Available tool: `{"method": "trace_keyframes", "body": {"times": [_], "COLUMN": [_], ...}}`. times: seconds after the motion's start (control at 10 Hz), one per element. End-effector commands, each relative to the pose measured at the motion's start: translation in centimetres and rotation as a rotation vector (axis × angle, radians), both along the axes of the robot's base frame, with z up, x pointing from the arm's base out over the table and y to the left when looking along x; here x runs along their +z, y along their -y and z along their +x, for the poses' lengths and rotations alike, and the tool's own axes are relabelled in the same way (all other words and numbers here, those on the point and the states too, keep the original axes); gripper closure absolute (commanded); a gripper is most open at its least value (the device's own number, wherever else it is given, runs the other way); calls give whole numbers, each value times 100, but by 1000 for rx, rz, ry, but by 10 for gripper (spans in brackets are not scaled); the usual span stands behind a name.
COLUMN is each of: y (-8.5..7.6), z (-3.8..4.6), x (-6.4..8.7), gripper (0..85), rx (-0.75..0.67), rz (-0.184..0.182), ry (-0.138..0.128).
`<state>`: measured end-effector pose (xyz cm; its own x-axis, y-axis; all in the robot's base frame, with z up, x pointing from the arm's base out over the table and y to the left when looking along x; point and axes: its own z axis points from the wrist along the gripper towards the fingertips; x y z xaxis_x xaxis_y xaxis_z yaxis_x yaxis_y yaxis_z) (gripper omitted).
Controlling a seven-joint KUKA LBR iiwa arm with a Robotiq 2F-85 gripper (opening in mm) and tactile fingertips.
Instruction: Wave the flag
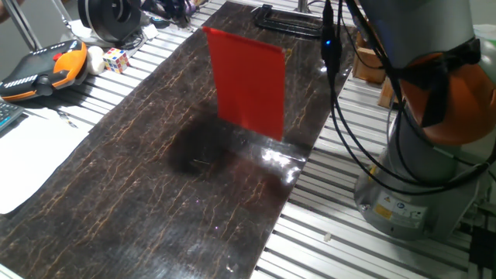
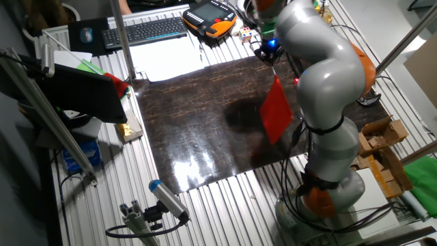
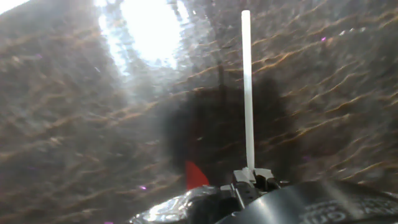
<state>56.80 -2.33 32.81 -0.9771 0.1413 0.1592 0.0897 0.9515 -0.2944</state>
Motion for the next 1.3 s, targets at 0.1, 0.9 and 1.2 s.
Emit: {"method": "trace_keyframes", "body": {"times": [0.1, 0.9, 1.2], "y": [-6, -3, -8], "z": [0, 1, 0], "x": [-3, -9, -10], "gripper": [843, 843, 843], "rx": [485, 584, 592], "rz": [-101, -262, -300], "ry": [-1, -26, -24]}}
